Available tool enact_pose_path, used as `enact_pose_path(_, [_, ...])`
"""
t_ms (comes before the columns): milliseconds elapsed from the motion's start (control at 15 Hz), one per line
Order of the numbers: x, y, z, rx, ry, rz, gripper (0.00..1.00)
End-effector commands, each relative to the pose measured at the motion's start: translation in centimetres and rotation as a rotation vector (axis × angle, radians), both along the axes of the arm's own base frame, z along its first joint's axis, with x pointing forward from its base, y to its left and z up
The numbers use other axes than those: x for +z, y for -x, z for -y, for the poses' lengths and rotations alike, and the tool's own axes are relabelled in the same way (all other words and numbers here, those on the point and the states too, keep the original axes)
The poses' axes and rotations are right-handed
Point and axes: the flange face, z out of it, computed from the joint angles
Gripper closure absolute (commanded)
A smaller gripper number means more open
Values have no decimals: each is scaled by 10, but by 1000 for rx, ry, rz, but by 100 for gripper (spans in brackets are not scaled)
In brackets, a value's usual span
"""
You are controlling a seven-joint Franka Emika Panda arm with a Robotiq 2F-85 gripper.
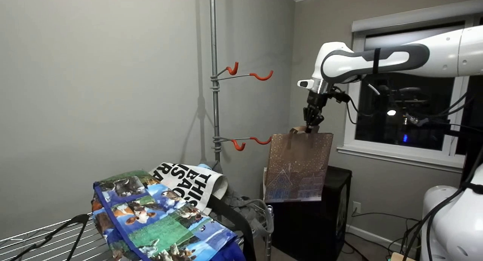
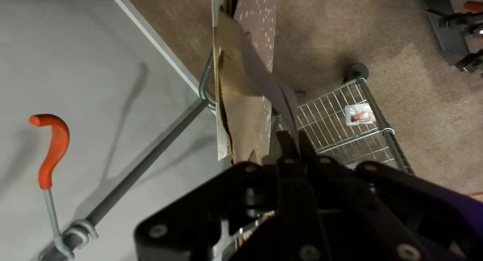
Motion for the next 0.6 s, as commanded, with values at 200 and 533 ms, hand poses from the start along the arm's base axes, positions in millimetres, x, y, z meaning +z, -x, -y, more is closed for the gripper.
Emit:
enact_pose_path(200, [1,-44,19,-42,159,54,96])
enact_pose_path(533, [-13,-75,40,-72,55,-11,96])
